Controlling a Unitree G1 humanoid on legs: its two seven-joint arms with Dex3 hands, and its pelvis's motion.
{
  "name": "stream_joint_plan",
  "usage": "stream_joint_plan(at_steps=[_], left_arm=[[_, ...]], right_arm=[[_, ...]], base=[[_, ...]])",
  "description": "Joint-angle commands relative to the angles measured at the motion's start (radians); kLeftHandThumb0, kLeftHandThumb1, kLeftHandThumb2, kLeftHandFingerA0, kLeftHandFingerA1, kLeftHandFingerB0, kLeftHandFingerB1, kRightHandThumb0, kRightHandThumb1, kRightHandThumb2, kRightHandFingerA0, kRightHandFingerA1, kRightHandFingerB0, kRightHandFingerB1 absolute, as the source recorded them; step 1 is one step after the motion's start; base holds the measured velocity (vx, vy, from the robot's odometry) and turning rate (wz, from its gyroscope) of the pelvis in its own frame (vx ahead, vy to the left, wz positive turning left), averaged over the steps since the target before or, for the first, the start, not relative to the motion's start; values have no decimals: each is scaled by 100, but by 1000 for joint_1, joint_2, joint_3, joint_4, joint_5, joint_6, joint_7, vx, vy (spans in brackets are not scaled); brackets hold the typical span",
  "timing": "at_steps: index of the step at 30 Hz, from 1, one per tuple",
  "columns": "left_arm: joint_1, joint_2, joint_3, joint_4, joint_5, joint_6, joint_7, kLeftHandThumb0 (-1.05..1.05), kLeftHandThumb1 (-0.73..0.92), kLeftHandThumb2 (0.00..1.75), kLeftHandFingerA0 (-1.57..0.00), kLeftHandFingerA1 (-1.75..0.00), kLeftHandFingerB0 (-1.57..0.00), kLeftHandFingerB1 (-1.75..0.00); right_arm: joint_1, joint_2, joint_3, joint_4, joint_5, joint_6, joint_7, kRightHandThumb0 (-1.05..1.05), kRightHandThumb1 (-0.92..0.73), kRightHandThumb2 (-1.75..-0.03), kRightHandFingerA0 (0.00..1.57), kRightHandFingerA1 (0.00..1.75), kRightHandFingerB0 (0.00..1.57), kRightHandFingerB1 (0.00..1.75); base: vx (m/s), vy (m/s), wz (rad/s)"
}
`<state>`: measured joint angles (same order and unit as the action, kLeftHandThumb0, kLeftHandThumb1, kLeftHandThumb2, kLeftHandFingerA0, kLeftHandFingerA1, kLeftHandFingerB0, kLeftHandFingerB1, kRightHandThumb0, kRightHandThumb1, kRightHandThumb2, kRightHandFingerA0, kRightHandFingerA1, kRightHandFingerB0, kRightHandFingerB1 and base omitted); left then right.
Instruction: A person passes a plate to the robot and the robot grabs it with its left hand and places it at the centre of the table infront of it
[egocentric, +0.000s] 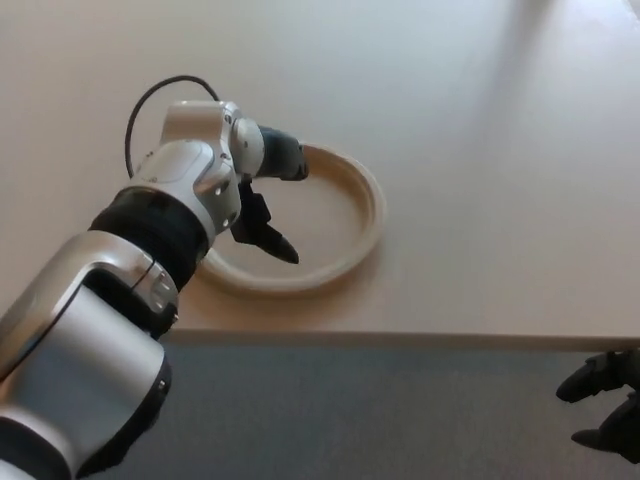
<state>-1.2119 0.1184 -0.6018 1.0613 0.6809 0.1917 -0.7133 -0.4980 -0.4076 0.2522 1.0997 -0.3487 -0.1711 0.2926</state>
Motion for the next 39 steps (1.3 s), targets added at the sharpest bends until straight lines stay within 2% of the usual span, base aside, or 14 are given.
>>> stream_joint_plan(at_steps=[1,2,8,12,13,16,20,21,23,27,28,30,31,39], left_arm=[[-97,44,5,77,-44,-19,-292,-96,45,67,-13,-28,0,-1],[-108,49,7,89,-47,-22,-314,-95,49,65,-13,-28,0,-3],[-148,66,53,132,-99,-15,-392,-81,47,89,-6,-28,0,0],[-167,73,54,139,-92,-37,-410,-102,57,64,-27,-39,0,0],[-174,82,83,140,-118,-39,-411,-86,43,87,-16,-43,0,0],[-165,98,196,120,-206,-23,-361,-95,51,63,-19,-36,0,-5],[-91,123,349,-13,-296,-83,-203,-96,42,74,-31,-43,0,-2],[0,136,436,-192,-350,-143,-124,-92,60,59,-7,-27,0,-19],[165,148,554,-522,-384,-210,5,-80,49,91,-7,-20,-6,-17],[355,108,715,-907,-468,-206,32,-82,52,88,-7,-40,-1,-25],[418,98,749,-986,-496,-229,28,-38,28,91,-1,-48,0,-48],[574,51,839,-1253,-554,-122,-15,-36,30,90,0,-47,0,-47],[623,37,863,-1329,-576,-94,-31,-69,50,77,-17,-40,-10,-36],[1149,-10,1013,-1677,-747,-196,-157,-52,59,58,-43,-38,-27,-30]], right_arm=[[-36,-31,-6,-12,-4,16,2,-47,-39,-76,54,66,46,58],[-36,-32,-5,-11,-5,12,3,-43,-50,-54,58,61,51,49],[-41,-33,-2,-9,-7,17,15,-41,-48,-54,58,61,50,48],[-46,-34,-2,-13,-6,26,22,-38,-47,-53,56,59,50,48],[-51,-32,-2,-12,-7,27,19,-39,-46,-53,58,60,50,48],[-53,-34,2,-16,-11,29,20,-40,-46,-53,57,60,50,47],[-55,-36,0,-23,-10,33,21,-40,-46,-53,58,60,50,47],[-54,-38,0,-22,-10,23,19,-43,-47,-53,58,61,50,48],[-61,-20,5,-11,-11,23,16,-43,-48,-54,57,61,50,48],[-49,-9,1,-5,-2,20,15,-44,-49,-54,56,62,49,49],[-34,-7,1,-4,-1,20,14,-45,-49,-54,56,62,49,48],[9,-7,7,-2,-5,2,3,-46,-50,-54,56,62,48,48],[26,-6,8,-3,-5,-6,-3,-45,-50,-54,56,62,48,48],[153,8,-9,0,22,-44,-21,-59,-43,-84,53,68,34,56]], base=[[0,0,0],[0,0,0],[0,0,0],[0,0,0],[0,0,0],[0,0,0],[0,0,0],[0,0,0],[0,0,0],[0,0,0],[0,0,0],[0,0,0],[0,0,0],[0,0,0]])
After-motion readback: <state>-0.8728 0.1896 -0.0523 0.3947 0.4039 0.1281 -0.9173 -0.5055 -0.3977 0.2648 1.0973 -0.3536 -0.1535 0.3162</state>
